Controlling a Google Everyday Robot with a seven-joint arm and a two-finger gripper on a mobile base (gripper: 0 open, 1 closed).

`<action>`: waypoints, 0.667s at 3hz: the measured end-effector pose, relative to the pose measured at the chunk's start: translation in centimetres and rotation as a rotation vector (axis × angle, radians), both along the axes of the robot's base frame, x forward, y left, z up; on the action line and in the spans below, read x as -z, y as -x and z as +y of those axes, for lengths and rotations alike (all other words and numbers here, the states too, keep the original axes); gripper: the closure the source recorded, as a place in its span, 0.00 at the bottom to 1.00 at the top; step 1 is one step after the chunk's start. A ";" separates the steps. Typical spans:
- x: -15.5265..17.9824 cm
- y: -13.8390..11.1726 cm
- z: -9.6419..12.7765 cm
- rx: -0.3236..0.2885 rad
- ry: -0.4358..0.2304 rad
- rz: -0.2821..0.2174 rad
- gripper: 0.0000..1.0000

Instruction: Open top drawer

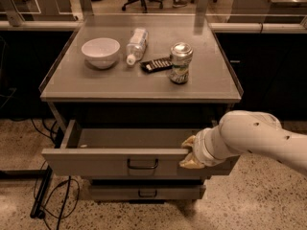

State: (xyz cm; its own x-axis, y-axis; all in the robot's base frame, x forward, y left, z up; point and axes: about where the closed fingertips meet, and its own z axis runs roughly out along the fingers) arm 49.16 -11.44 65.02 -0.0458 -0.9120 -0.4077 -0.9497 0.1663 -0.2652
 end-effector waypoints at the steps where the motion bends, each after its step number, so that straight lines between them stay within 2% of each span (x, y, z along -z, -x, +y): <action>1: 0.0 0.0 0.0 0.000 0.000 0.000 0.11; 2: 0.0 0.0 0.0 0.000 0.000 0.000 0.00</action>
Offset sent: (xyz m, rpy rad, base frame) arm 0.0000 0.0000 0.0000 0.0000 0.0000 0.0000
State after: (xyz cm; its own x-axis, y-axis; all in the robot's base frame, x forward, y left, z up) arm 49.16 -11.44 65.02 -0.0458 -0.9120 -0.4077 -0.9497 0.1662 -0.2653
